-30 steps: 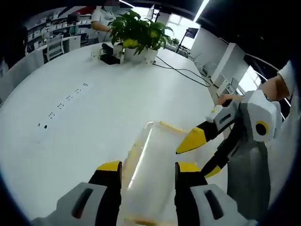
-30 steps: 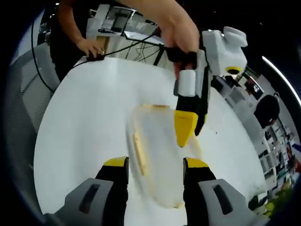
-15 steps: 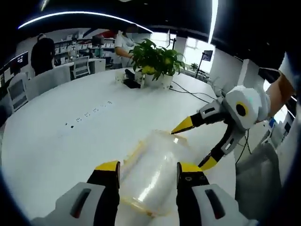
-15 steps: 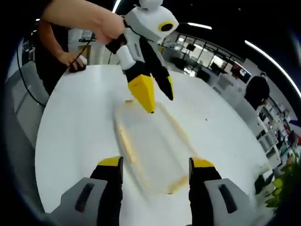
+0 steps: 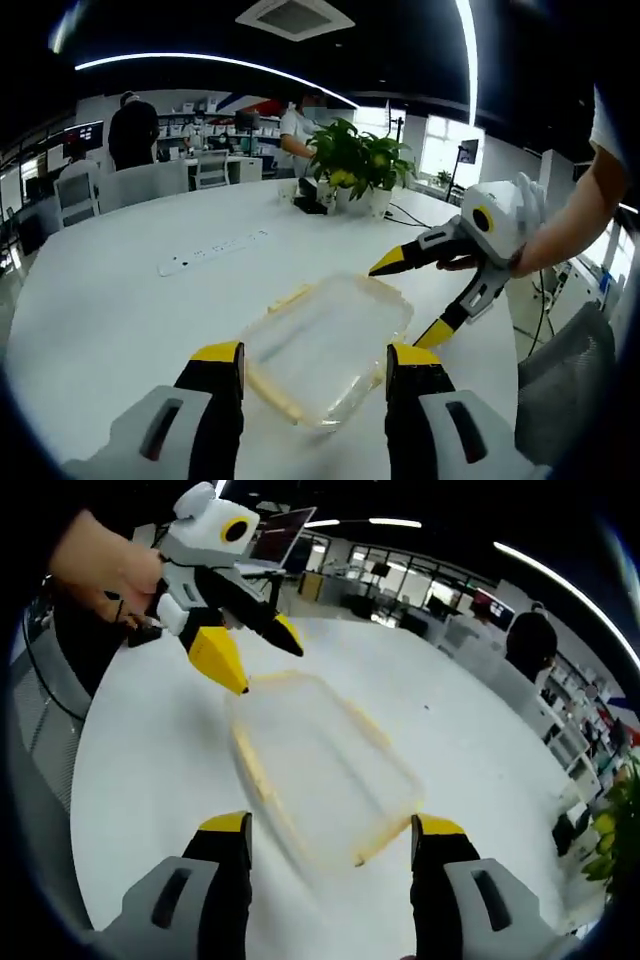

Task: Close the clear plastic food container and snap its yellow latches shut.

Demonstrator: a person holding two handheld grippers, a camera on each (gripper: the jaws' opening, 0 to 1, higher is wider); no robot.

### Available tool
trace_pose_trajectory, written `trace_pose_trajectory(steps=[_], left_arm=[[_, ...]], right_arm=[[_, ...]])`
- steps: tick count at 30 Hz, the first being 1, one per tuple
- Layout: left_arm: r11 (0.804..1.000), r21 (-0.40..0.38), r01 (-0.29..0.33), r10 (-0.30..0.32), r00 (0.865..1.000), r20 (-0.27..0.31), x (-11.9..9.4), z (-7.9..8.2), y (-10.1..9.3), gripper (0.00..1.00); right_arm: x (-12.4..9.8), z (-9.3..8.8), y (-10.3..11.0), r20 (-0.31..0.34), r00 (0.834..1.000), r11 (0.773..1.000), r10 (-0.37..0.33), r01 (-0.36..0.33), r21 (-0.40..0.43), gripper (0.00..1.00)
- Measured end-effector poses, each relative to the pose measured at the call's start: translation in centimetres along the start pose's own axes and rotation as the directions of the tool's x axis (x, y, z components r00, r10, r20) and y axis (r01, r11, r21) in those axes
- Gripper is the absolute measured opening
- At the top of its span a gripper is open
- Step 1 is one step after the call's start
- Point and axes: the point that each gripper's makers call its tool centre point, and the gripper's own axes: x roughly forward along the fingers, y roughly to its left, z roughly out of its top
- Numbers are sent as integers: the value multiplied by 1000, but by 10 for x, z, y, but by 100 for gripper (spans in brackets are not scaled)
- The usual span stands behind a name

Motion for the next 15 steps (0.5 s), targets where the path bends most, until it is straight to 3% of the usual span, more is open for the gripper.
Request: trace_pose_trajectory(steps=[15], left_arm=[[998,20,-58,58,998,-28,5,-36,2,55]], right_arm=[[15,-21,-6,-24,1000,998,6,-4,67,62]])
